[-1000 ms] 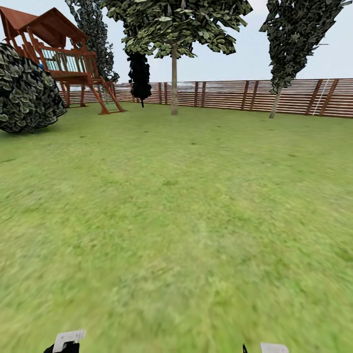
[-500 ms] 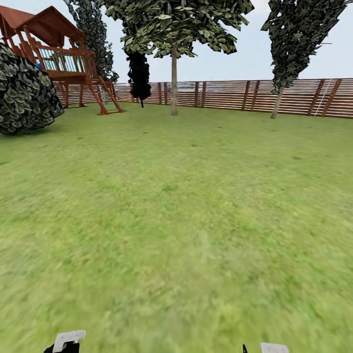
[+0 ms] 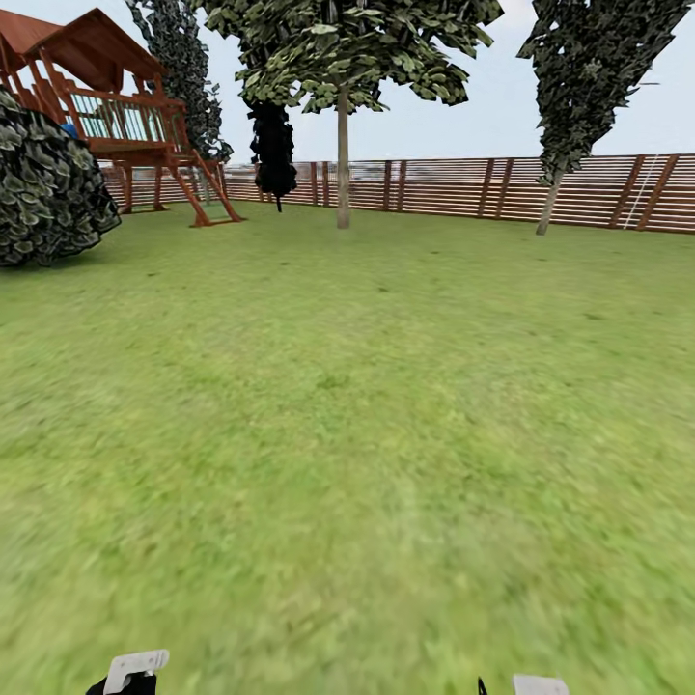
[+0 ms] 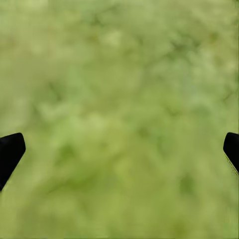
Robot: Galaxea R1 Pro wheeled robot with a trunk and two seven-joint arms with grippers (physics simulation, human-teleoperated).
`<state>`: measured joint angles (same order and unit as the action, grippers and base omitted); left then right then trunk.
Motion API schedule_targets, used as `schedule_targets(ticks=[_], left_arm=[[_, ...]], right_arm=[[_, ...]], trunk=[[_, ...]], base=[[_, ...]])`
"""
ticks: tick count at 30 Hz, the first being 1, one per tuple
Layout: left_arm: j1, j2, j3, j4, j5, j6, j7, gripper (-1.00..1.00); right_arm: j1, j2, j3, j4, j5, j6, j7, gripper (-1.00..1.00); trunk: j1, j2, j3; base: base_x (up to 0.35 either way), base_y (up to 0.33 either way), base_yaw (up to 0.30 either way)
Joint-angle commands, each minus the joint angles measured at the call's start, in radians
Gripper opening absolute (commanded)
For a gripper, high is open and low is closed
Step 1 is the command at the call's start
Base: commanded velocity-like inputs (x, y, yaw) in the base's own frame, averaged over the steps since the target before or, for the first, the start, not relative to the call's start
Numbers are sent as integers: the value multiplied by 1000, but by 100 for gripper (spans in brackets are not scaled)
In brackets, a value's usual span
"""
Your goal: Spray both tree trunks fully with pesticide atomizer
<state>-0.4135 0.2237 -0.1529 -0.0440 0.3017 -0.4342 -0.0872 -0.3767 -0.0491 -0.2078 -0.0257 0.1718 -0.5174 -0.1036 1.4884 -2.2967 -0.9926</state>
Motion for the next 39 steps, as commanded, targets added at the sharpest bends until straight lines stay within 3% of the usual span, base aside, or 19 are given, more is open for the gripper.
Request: schedule_targets(ticks=[1,39], left_arm=[[-1,0,-7,1,11,-3,-5,-100],[-1,2,-5,1,11,-3,-5,-100]], right_arm=[[-1,0,-5,1,11,-3,-5,100],[-1,0,-5,1,11,-3,-5,100]], trunk=[[0,0,-1],[0,0,-1]], base=[[340,0,0],[340,0,0]])
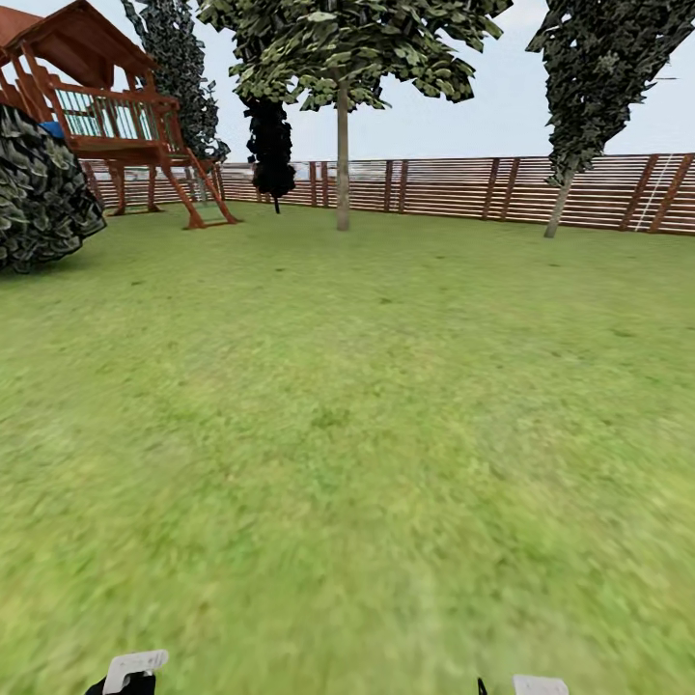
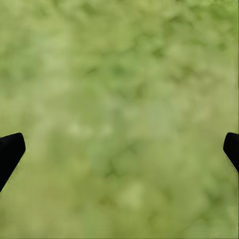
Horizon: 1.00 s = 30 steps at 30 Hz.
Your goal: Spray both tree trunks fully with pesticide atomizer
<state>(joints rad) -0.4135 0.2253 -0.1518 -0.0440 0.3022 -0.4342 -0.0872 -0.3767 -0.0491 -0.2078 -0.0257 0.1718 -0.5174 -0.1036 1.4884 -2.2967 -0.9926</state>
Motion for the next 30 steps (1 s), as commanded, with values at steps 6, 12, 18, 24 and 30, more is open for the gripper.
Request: schedule_targets(ticks=[6,12,18,24,30], left_arm=[[-1,0,-8,1,11,-2,-5,-100],[-1,0,-8,1,11,-4,-5,-100],[-1,2,-6,1,11,-3,-7,-100],[-1,0,-7,1,11,-2,-4,-100],[-1,-1,-7,1,11,-2,-4,-100]], right_arm=[[-1,0,-5,1,11,-3,-5,100],[-1,0,-5,1,11,-3,-5,100],[-1,0,-5,1,11,-3,-5,100],[-1,0,-5,1,9,-2,-5,100],[-1,0,-5,1,10,-3,-5,100]], trunk=[[0,0,-1],[0,0,-1],[0,0,-1],[0,0,-1],[0,0,-1]], base=[[340,0,0],[340,0,0],[340,0,0],[340,0,0],[340,0,0]])
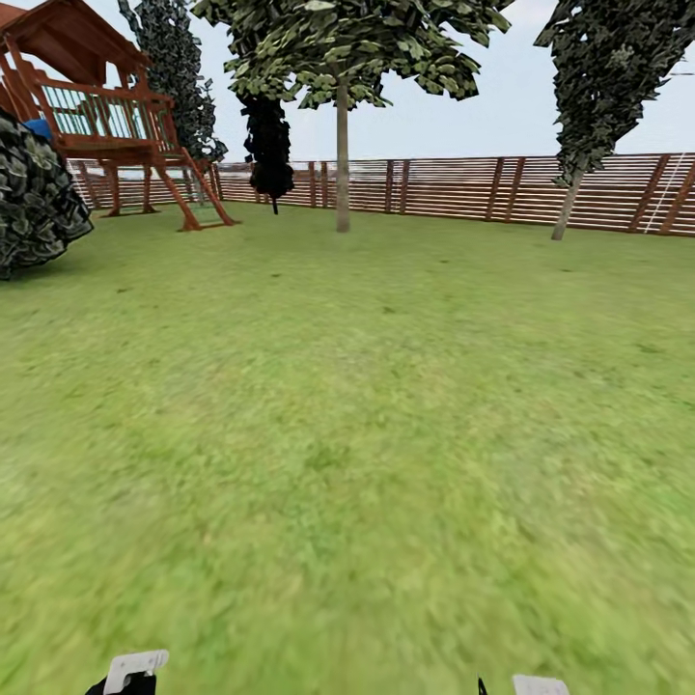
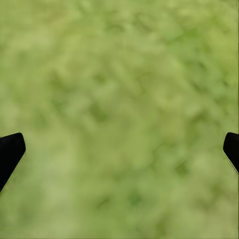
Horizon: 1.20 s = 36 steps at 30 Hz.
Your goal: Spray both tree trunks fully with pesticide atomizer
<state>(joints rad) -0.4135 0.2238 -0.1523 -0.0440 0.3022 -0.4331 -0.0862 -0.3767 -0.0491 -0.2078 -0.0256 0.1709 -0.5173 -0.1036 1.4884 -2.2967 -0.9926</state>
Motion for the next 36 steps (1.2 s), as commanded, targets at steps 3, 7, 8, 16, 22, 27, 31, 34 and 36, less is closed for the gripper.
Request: schedule_targets(ticks=[3,7,8,16,22,27,31,34,36], left_arm=[[0,0,-6,1,11,-3,-4,-100],[-1,0,-6,1,11,-4,-4,-100],[-1,0,-7,1,11,-4,-5,-100],[-1,1,-6,1,11,-4,-5,-100],[-1,0,-6,1,11,-3,-4,-100],[-1,0,-6,1,11,-3,-4,-100],[-1,0,-6,1,11,-3,-4,-100],[-1,0,-6,1,11,-3,-4,-100],[-1,0,-6,1,11,-4,-4,-100]], right_arm=[[-1,0,-5,2,11,-3,-5,100],[-1,0,-5,1,12,-3,-5,100],[-1,0,-5,2,12,-3,-5,100],[-1,0,-5,1,12,-3,-5,100],[-1,0,-5,1,12,-3,-5,100],[-1,0,-5,1,12,-3,-5,100],[-1,0,-5,1,12,-3,-5,100],[-1,0,-5,1,12,-3,-5,100],[-1,0,-5,1,12,-3,-5,100]], trunk=[[0,0,-1],[0,0,-1],[0,0,-1],[0,0,-1],[0,0,-1],[0,0,-1],[0,0,-1],[0,0,-1],[0,0,-1]], base=[[340,0,0],[340,0,0],[340,0,0],[340,0,0],[340,0,0],[340,0,0],[340,0,0],[340,0,0],[340,0,0]])
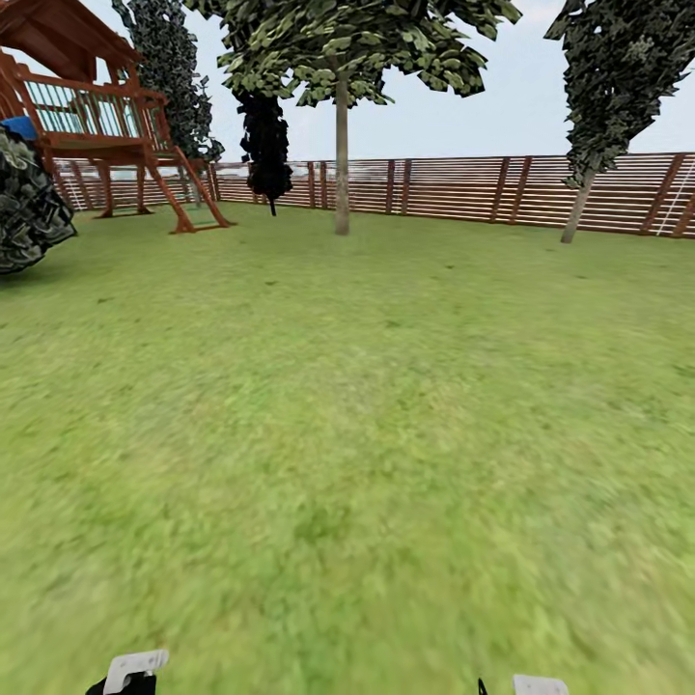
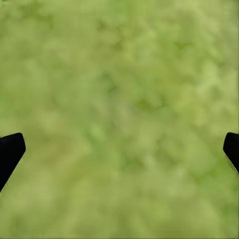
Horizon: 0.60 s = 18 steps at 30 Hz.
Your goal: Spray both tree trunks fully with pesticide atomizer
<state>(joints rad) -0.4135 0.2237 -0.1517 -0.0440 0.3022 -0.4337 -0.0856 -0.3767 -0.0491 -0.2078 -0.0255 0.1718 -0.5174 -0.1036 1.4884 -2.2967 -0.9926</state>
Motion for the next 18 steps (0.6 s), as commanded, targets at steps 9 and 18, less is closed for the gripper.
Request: schedule_targets(ticks=[9,18], left_arm=[[-1,0,-7,1,11,-4,-5,-100],[-1,0,-6,1,11,-4,-5,-100]], right_arm=[[-1,0,-5,1,11,-3,-5,100],[-1,0,-5,1,11,-3,-5,100]], trunk=[[0,0,-1],[0,0,-1]], base=[[340,0,0],[340,0,0]])
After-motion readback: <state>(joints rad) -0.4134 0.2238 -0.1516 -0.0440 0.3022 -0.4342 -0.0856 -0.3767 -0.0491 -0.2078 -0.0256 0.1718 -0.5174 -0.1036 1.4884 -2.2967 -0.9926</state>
